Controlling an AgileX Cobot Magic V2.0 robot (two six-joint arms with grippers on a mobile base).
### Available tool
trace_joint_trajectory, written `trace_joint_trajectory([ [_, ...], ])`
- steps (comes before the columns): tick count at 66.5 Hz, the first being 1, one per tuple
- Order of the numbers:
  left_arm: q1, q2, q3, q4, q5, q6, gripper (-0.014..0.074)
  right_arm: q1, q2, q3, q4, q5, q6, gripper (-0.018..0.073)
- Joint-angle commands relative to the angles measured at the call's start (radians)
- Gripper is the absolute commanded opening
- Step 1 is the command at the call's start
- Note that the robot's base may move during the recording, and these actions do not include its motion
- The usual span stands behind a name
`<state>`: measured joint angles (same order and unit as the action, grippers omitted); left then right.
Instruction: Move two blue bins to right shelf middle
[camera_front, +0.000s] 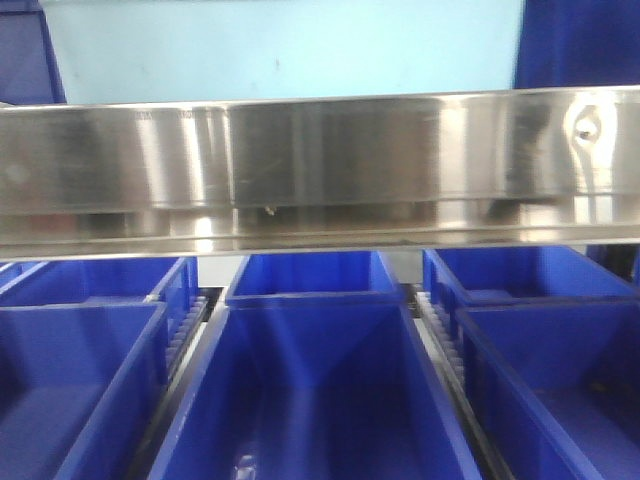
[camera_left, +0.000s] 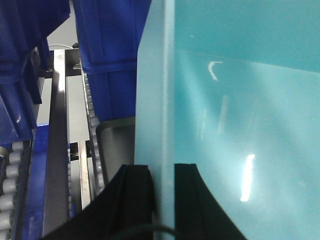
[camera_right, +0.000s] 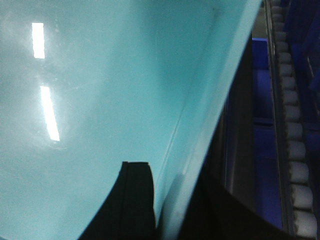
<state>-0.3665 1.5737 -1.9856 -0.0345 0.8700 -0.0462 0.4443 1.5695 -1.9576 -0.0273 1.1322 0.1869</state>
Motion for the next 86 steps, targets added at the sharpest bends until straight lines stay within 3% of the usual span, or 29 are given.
trace_joint_trajectory([
  [1,-0.001,-0.019,-0.012,-0.027,-0.082,-0.008,-0.0111,-0.005,-0.005,-0.007,-0.019,-0.015,-0.035,-0.0151],
  [86,-0.001,-0.019,-0.012,-0.027,-0.082,-0.008,-0.0111,-0.005,-0.005,-0.007,-0.019,-0.015,-0.035,-0.0151],
])
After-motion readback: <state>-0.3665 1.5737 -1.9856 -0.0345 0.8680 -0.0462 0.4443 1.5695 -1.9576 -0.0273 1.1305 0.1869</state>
